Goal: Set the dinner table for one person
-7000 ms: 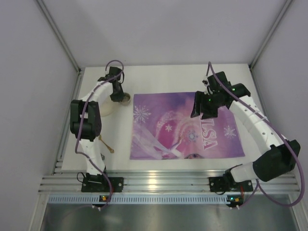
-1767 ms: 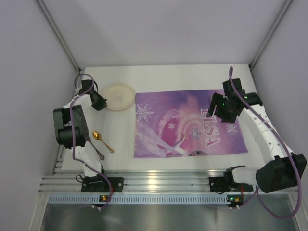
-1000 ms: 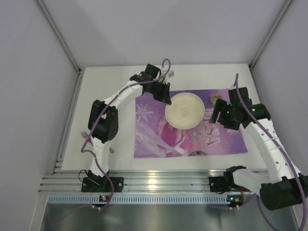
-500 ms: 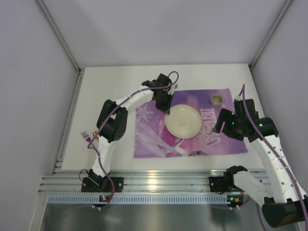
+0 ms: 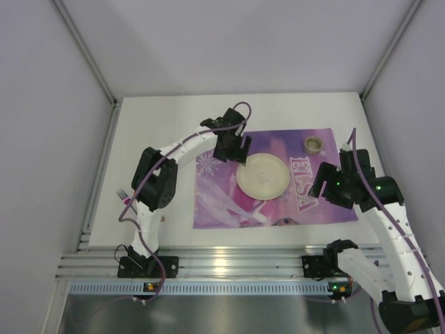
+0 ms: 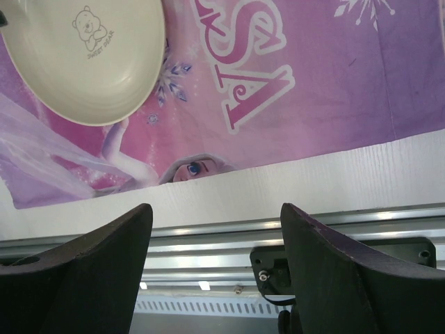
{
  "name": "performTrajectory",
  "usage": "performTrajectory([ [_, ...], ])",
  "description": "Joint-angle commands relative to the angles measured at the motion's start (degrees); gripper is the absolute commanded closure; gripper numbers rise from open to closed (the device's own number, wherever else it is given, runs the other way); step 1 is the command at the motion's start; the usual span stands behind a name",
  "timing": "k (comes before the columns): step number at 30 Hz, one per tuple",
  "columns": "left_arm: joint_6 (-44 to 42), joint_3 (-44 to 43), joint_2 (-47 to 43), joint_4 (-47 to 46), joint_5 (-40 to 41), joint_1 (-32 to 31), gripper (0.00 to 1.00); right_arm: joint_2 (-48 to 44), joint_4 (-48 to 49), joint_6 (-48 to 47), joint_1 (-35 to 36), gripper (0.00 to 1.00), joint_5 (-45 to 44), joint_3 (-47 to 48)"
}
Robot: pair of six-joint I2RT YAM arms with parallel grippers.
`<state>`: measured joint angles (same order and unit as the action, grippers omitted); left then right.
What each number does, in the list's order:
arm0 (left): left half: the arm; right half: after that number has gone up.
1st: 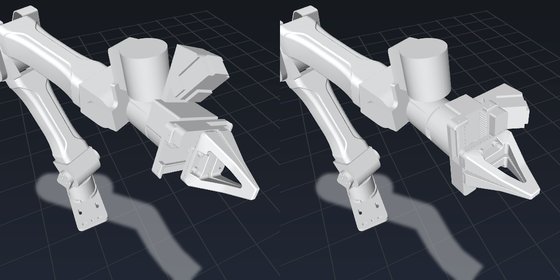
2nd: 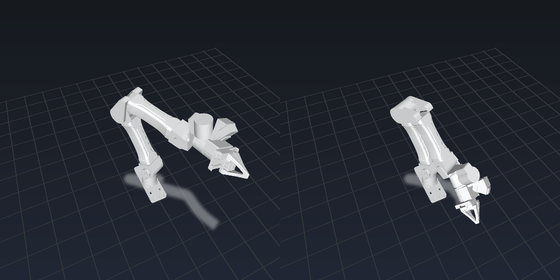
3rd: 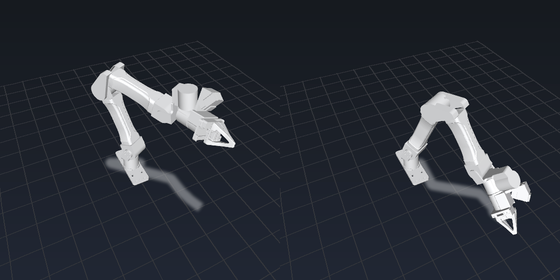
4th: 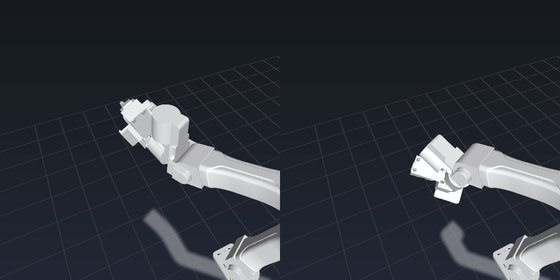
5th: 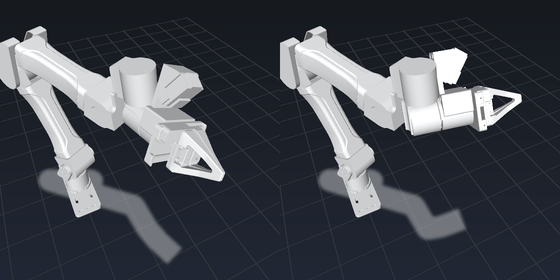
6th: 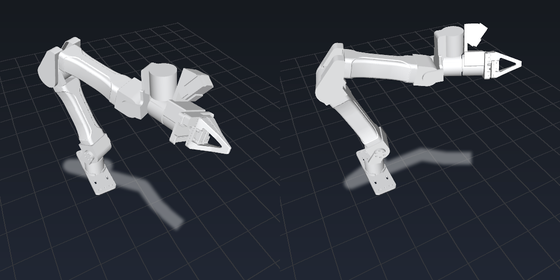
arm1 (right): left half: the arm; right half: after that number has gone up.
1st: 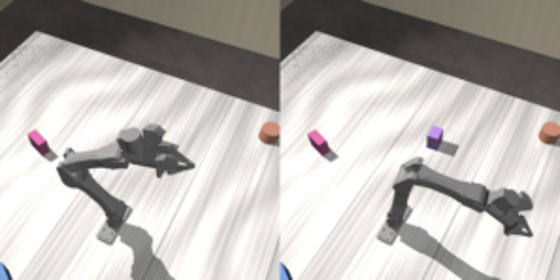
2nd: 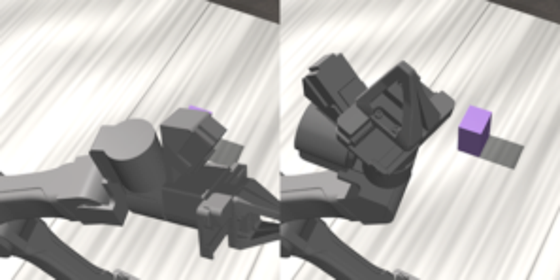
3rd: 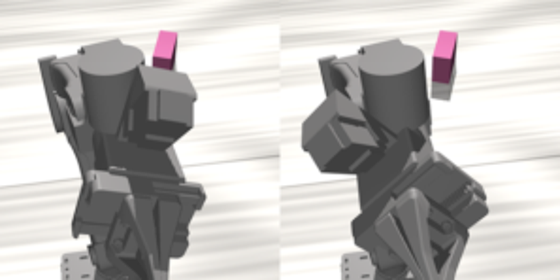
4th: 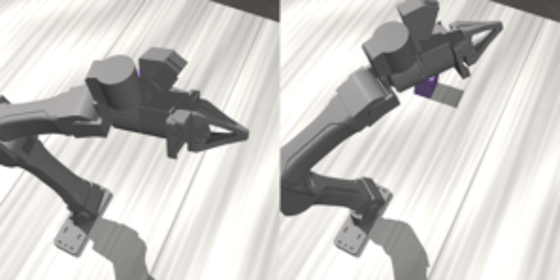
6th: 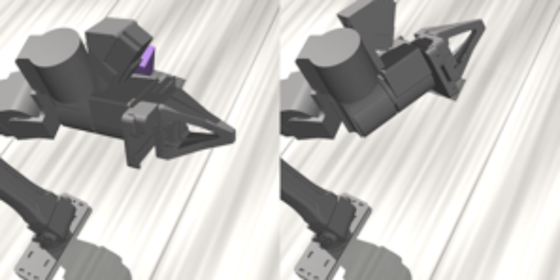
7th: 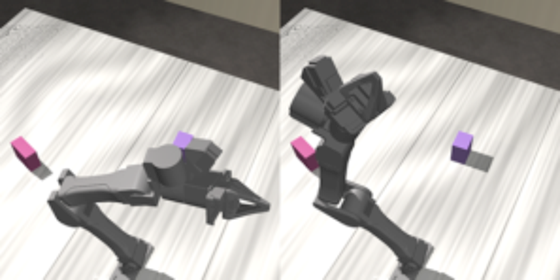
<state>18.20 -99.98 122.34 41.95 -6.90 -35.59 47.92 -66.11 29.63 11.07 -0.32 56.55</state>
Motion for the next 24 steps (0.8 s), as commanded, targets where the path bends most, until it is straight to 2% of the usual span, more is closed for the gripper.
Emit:
performTrajectory([
  [1, 2.71, 0.83, -11.85, 0.58, 13.86, 1.74, 0.17, -1.07, -0.34, -0.09, -0.26, 0.25, -0.03, 0.31],
  [3, 6.31, 3.64, -15.44, 4.97, 18.48, 4.12, 0.16, -1.08, 0.01, -0.36, -0.35, 0.25, 0.05, 0.49],
  [5, 10.36, 6.71, -18.0, 7.87, 20.69, 9.73, 0.16, -1.16, 0.19, -0.71, -0.44, 0.25, 1.44, 0.4],
  [6, 11.76, 11.26, -19.24, 10.14, 21.04, 12.02, 0.17, -1.16, 0.45, -0.89, -0.35, 0.25, 2.07, 0.31],
  [7, 14.56, 13.91, -22.38, 10.95, 21.39, 17.0, 0.18, -1.16, 0.71, -0.97, -0.43, 0.25, 2.42, 0.14],
  [9, 16.95, 23.11, -25.82, 11.83, 21.22, 22.21, 0.19, -1.25, 1.15, -1.33, -0.43, 0.25, 3.39, -0.22],
  [12, 21.26, 34.28, -34.52, 11.49, 19.73, 33.97, 0.2, -1.34, 1.68, -1.94, -0.43, 0.25, 4.27, -0.83],
  [15, 24.42, 39.59, -41.12, 14.1, 22.18, 37.24, 0.21, -1.6, 2.12, -2.64, -0.35, 0.25, 5.32, -1.62],
  [17, 25.39, 41.18, -42.1, 15.78, 23.85, 37.88, 0.2, -1.95, 2.3, -2.91, -0.35, 0.25, 6.11, -2.15],
  [21, 25.57, 45.66, -45.17, 15.71, 20.1, 42.35, 0.22, -2.74, 2.39, -3.17, -0.09, 0.25, 7.17, -3.12],
  [24, 25.84, 48.65, -46.58, 13.86, 17.72, 42.63, 0.26, -3.62, 2.3, -3.0, 0.35, 0.25, 7.61, -4.08],
])
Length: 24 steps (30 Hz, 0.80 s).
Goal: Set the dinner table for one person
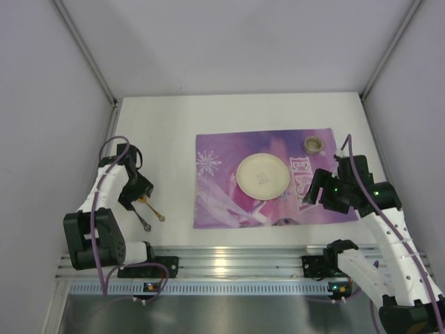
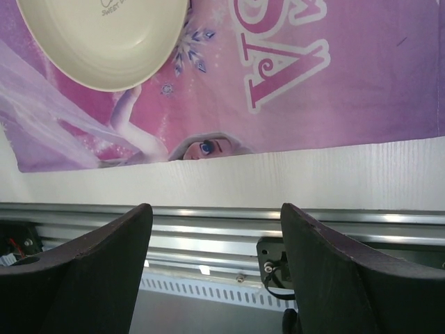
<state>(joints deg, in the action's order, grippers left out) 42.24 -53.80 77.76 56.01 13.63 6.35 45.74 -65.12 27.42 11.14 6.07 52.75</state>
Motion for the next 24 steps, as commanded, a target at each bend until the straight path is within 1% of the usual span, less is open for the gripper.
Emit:
performTrajectory([
  [1, 2.4, 2.99, -2.08, -0.81, -3.43, 0.68, 0.28, -1.7, 1.31, -0.79, 0.46, 0.25, 1.32, -0.72],
  [4, 4.16, 5.19, -2.52, -2.92, -5.18, 0.59, 0.33, -1.97, 1.31, -0.61, 0.99, 0.25, 1.58, -1.51],
  [5, 4.34, 6.5, -2.78, -5.1, -5.97, 0.68, 0.36, -2.14, 1.4, -0.53, 1.34, 0.25, 1.58, -1.6],
  [9, 5.4, 8.62, -4.71, -8.45, -7.83, 0.59, 0.39, -2.23, 1.05, -0.79, 1.78, 0.25, 1.49, -1.78],
  [16, 5.13, 10.03, -4.81, -12.05, -7.21, 0.59, 0.44, -2.41, 0.09, -0.88, 2.05, 0.25, 0.97, -2.3],
  [20, 5.4, 10.56, -2.53, -13.38, -6.6, 0.59, 0.48, -2.49, -0.53, -0.96, 2.05, 0.25, 0.18, -2.21],
  [22, 5.57, 10.21, -1.56, -12.24, -4.23, 0.68, 0.49, -2.41, -0.79, -0.96, 2.05, 0.25, -0.18, -1.87],
  [24, 5.31, 10.56, -0.86, -12.94, -4.05, 0.59, 0.49, -2.32, -0.97, -0.79, 1.96, 0.25, -0.61, -1.78],
])
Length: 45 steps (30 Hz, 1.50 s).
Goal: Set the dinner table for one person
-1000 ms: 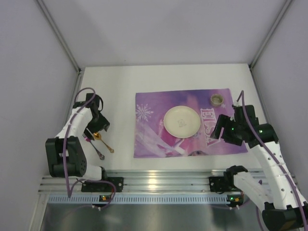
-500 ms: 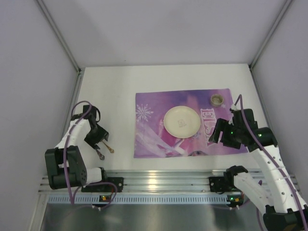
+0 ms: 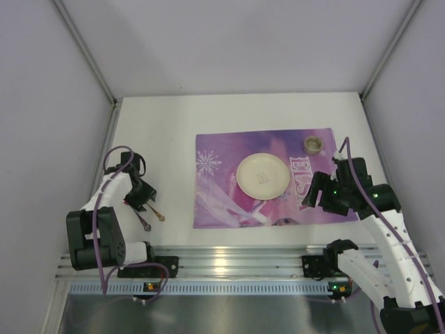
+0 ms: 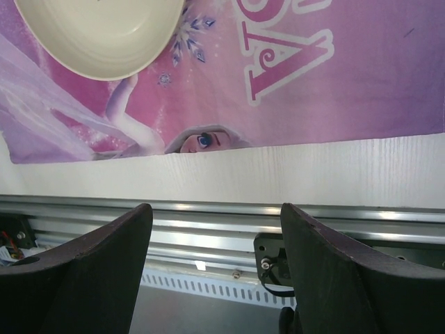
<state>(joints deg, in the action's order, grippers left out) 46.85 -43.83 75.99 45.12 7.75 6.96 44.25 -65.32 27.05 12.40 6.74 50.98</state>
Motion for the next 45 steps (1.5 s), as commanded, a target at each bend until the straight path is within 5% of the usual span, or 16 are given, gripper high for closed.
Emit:
performTrajectory([
  [1, 0.61, 0.77, 1.18, -2.49, 1.66, -0.02, 0.49, -0.83, -0.77, -0.42, 0.69, 0.25, -1.47, 0.0],
  [12, -1.23, 2.96, 5.66, -9.35, 1.91, 0.07, 0.62, -0.48, -0.95, 0.9, 0.78, 0.25, -2.44, -0.8],
  [15, -2.37, 2.96, 6.89, -10.75, 2.88, 0.07, 0.71, 0.31, -0.95, 1.16, 0.69, 0.25, -2.7, -0.18],
  [20, -4.57, 2.35, 11.46, -14.18, 1.13, 0.07, 0.98, 1.71, -0.51, 1.34, 0.69, 0.25, -2.35, 1.13],
  [23, -5.89, 1.12, 12.87, -15.06, -0.8, 0.07, 1.0, 2.68, 0.62, 0.29, 0.69, 0.24, 0.01, 1.93],
  [28, -8.18, -4.23, 6.83, -13.93, -7.21, -1.16, 1.0, 3.91, 5.54, -1.47, 1.04, 0.08, 11.16, 2.72],
  [30, -8.27, -9.15, 5.58, -12.26, -7.48, -3.61, 1.0, 4.0, 10.02, -0.95, 1.39, 0.0, 17.84, 2.63],
  [35, -6.78, -22.59, 7.07, -9.71, -13.44, -15.45, 1.0, 6.37, 21.61, 4.22, 4.9, 0.0, 29.01, 2.54],
  [45, -0.97, -42.99, 18.39, -14.45, -20.23, -39.82, 1.0, 18.4, 32.18, 8.73, 16.33, 0.01, 22.8, 10.52],
])
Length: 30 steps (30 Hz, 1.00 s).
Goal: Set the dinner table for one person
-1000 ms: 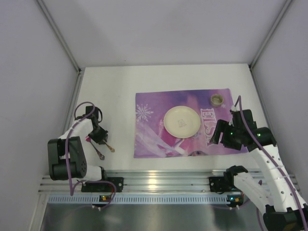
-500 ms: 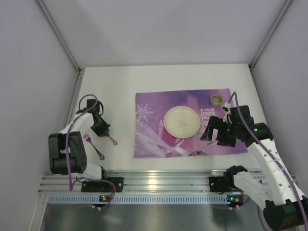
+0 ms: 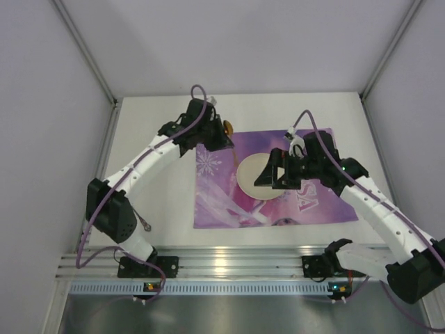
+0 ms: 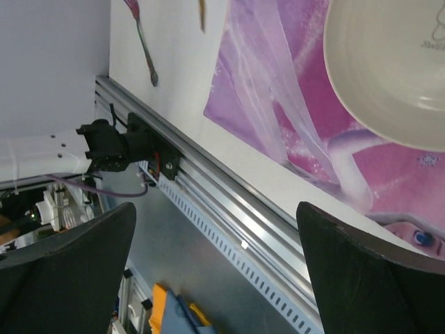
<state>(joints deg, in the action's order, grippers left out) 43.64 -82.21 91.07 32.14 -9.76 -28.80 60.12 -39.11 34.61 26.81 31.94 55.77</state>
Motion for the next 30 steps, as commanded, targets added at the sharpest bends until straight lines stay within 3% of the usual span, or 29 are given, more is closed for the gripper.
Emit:
performTrajectory([
  [1, 2.24, -7.14, 4.11, -1.38, -2.98, -5.21, 1.0, 4.81, 6.15, 0.99, 2.45, 0.02, -2.85, 6.71],
  [5, 2.51, -12.35, 7.63, -0.68, -3.34, -10.39, 1.0, 9.05, 6.07, -0.5, 2.9, 0.04, -6.0, 10.32],
  [11, 2.77, -15.43, 9.48, -0.94, -4.13, -13.39, 1.0, 12.13, 4.92, -1.65, 2.99, 0.09, -10.84, 11.73],
  [14, 2.94, -15.78, 9.39, -1.29, -4.39, -13.92, 1.0, 12.92, 5.01, -1.91, 3.07, 0.16, -12.17, 10.85],
  [17, 2.94, -15.78, 9.13, -1.47, -4.74, -14.01, 1.0, 13.44, 4.92, -2.0, 2.99, 0.37, -13.66, 10.33],
  [18, 2.86, -15.78, 9.13, -1.47, -4.92, -14.01, 1.0, 13.53, 4.92, -2.09, 3.07, 0.52, -14.1, 10.24],
  [20, 2.77, -15.52, 9.04, -1.47, -5.18, -14.01, 1.0, 13.71, 4.92, -2.0, 3.08, 0.66, -14.89, 10.24],
  [21, 2.59, -14.82, 8.87, -1.55, -5.1, -14.01, 1.0, 13.71, 5.01, -1.92, 3.08, 0.8, -15.24, 10.41],
  [24, 2.16, -13.94, 8.51, -1.64, -4.74, -14.09, 1.0, 13.27, 4.92, -1.48, 3.08, 1.0, -16.3, 10.33],
  [30, 1.01, -13.41, 8.95, 0.46, -2.9, -14.01, 1.0, 9.51, 3.87, -0.07, 3.08, 1.0, -20.69, 8.66],
])
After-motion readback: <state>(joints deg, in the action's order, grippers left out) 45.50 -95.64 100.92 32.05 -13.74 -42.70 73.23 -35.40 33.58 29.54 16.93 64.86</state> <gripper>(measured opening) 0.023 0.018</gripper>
